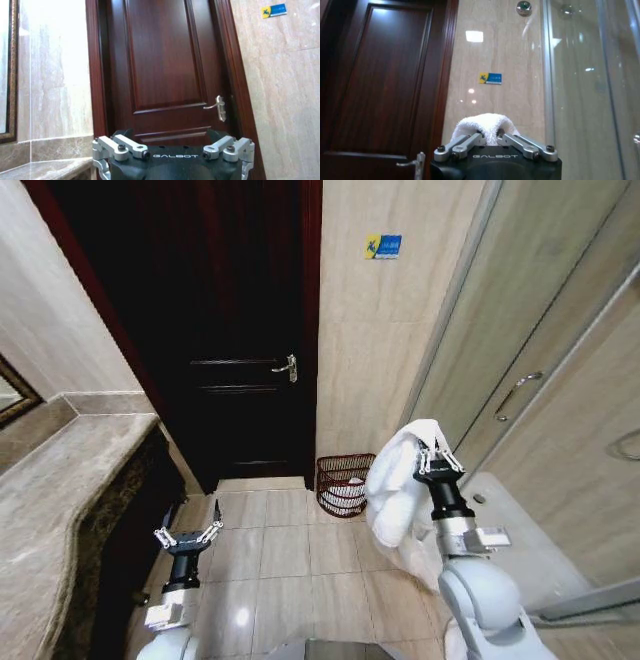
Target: Discard the used towel into the hamper.
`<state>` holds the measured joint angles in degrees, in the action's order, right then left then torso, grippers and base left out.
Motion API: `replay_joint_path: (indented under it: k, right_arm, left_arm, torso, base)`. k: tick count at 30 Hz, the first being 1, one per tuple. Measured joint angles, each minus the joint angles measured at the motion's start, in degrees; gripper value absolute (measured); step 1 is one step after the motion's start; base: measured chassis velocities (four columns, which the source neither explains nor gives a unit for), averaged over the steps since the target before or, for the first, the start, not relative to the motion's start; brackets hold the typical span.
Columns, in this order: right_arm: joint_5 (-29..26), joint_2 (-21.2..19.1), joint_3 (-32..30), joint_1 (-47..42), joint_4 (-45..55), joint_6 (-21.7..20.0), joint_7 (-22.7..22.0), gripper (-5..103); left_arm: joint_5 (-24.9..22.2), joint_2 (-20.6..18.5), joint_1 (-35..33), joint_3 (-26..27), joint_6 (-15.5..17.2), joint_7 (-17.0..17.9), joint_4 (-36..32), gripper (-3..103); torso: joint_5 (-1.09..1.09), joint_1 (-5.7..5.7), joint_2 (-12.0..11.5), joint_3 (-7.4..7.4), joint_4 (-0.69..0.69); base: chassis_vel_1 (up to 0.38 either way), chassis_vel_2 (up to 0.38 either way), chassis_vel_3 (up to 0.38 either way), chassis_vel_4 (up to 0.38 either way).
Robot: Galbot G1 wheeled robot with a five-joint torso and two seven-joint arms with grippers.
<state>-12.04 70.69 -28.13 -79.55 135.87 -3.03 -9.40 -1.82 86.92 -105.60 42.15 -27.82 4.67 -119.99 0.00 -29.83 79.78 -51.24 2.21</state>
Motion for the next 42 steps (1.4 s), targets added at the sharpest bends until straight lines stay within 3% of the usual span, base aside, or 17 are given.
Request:
replay_joint_path:
  k: [7,13,19,30,36,42]
  right_arm:
    - [-7.71,-3.10,-1.20,6.64,-0.11,-4.14,0.51,5]
    - [-15.11,-6.15,-1.25,17.91,-3.19,-7.77,-0.14,5]
    - [-18.79,-7.73,-1.09,24.42,-6.90,-9.22,-0.80,5]
    - [-27.32,-15.17,0.51,42.11,-15.42,-11.40,-2.87,5]
    - [-31.58,-19.02,4.36,52.54,-20.14,-12.36,-3.07,5]
    - [-32.99,-18.98,10.15,63.09,-26.03,-12.63,-5.08,5]
  left_arm:
    - [3.19,1.32,-0.89,-0.85,-0.01,0.70,-0.71,100]
    - [5.54,2.82,-1.65,-1.15,0.94,0.91,-2.88,100]
    - [6.46,3.29,-1.52,-0.80,2.59,0.63,-4.84,100]
    - [6.62,4.00,-0.80,-0.19,3.29,0.32,-3.91,100]
    - [6.88,4.87,-0.92,-0.23,2.92,0.29,-2.63,100]
    - [7.03,5.18,-0.78,-0.07,3.08,0.23,-2.66,100]
  torso:
    - [0.01,0.00,0.00,0.00,0.00]
    - [0.01,-0.01,0.00,-0.01,0.01]
    - [0.02,-0.01,-0.01,-0.01,0.01]
    - [0.01,-0.01,-0.01,-0.01,0.01]
    - [0.02,0.00,-0.01,-0.01,-0.01]
    - [-0.02,0.00,0.00,0.00,0.00]
  base:
    - [0.000,0.000,0.000,0.000]
    - [0.000,0.000,0.000,0.000]
    - [0.000,0.000,0.000,0.000]
    - [0.000,0.000,0.000,0.000]
    - [0.000,0.000,0.000,0.000]
    - [0.000,0.000,0.000,0.000]
